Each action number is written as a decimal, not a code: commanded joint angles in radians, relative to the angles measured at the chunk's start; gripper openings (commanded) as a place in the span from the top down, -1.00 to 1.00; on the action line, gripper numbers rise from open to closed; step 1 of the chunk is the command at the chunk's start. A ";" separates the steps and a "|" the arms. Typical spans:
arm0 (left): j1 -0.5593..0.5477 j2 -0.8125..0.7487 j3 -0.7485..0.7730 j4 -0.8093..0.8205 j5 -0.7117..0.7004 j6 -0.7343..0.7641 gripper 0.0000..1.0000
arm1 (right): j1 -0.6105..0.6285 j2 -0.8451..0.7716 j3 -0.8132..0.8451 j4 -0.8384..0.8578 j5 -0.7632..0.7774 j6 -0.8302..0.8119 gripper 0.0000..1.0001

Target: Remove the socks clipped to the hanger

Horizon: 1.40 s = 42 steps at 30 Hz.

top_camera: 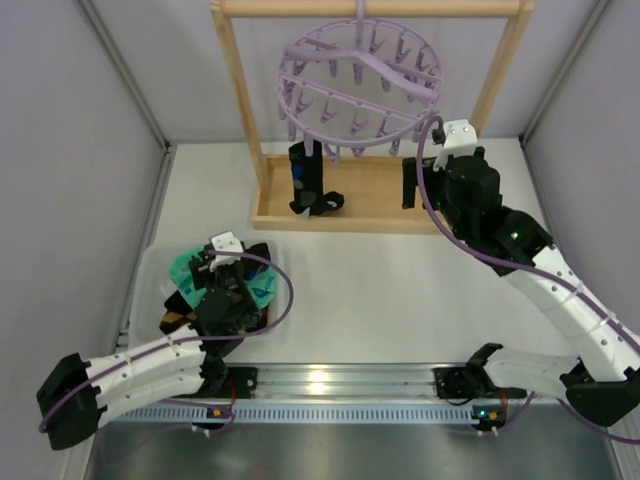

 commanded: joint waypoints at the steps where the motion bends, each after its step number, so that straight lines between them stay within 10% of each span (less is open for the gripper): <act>1: -0.005 -0.040 -0.013 0.061 -0.245 -0.021 -0.56 | -0.015 -0.007 0.004 0.056 -0.022 0.013 -0.84; 3: -0.008 -0.069 -0.014 0.060 -0.247 -0.022 -0.97 | -0.015 -0.007 0.009 0.052 -0.023 0.010 -0.84; 21: -0.267 -0.307 0.214 0.058 -0.247 0.166 -0.97 | -0.027 0.005 0.024 0.047 -0.037 -0.007 -0.84; 31: -0.293 0.054 0.312 0.054 -0.098 0.162 -0.96 | -0.028 0.010 0.000 0.079 -0.175 0.050 -0.85; 34: -0.316 0.122 0.334 -0.018 0.037 0.075 -0.97 | -0.033 0.008 0.000 0.078 -0.213 0.059 -0.87; 35: -0.315 0.130 0.402 -0.141 0.096 -0.166 -0.97 | -0.036 0.005 0.001 0.078 -0.241 0.061 -0.88; 36: -0.306 0.136 0.477 -0.720 0.413 -0.399 -0.97 | -0.047 -0.004 0.001 0.076 -0.252 0.062 -0.88; 37: -0.182 0.144 0.564 -0.836 0.621 -0.567 -0.94 | -0.051 -0.010 0.000 0.076 -0.268 0.072 -0.88; 42: 0.211 0.181 0.564 -0.816 1.055 -0.695 -0.96 | -0.067 -0.080 -0.028 0.062 -0.301 0.076 -0.89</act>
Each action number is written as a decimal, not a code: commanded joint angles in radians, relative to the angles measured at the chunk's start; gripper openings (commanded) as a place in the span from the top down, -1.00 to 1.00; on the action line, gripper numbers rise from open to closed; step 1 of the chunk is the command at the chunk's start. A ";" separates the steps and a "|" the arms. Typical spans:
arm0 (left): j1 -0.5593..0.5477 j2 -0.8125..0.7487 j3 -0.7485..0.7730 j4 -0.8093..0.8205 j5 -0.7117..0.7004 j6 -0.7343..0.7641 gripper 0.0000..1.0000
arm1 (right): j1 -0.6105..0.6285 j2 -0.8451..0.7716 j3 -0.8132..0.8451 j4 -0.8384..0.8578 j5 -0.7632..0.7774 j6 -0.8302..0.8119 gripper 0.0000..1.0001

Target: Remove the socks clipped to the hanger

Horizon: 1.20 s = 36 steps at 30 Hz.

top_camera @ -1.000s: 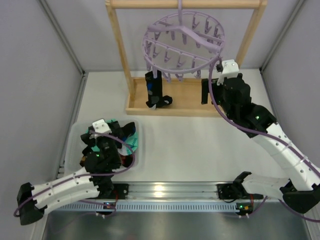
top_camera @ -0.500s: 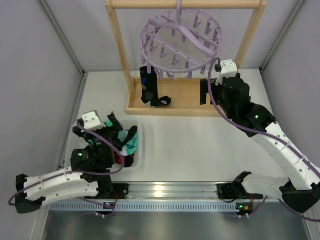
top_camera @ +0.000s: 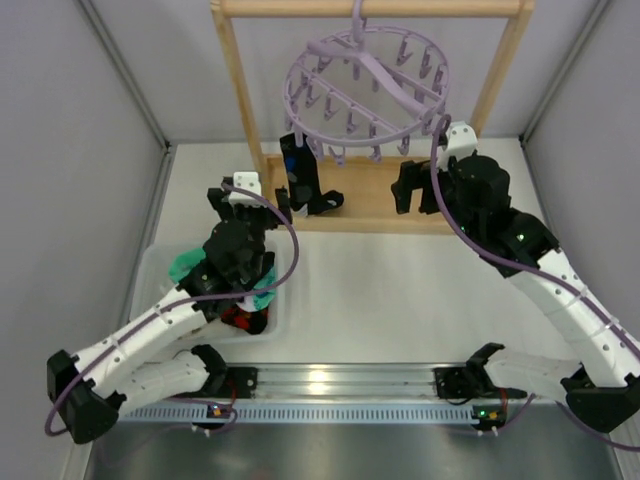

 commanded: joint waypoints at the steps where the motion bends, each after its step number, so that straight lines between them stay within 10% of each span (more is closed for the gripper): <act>1: 0.160 0.009 0.013 -0.137 0.504 -0.189 -0.97 | -0.017 -0.077 -0.014 0.036 -0.051 0.011 -0.89; 13: 0.617 0.375 0.014 0.203 1.159 -0.261 -0.97 | -0.021 -0.298 -0.054 -0.033 -0.246 -0.003 -0.93; 25: 0.694 0.693 0.161 0.441 1.479 -0.284 -0.90 | -0.020 -0.485 -0.167 0.074 -0.604 -0.049 -0.96; 28: 0.692 0.693 0.157 0.472 1.513 -0.288 -0.46 | -0.021 -0.485 -0.166 0.076 -0.615 -0.056 -0.96; 33: 0.674 0.647 0.094 0.547 1.516 -0.319 0.86 | -0.021 -0.477 -0.181 0.109 -0.607 -0.049 -0.96; 36: 0.643 0.583 0.056 0.555 1.442 -0.315 1.00 | -0.021 -0.482 -0.198 0.141 -0.595 -0.027 -0.96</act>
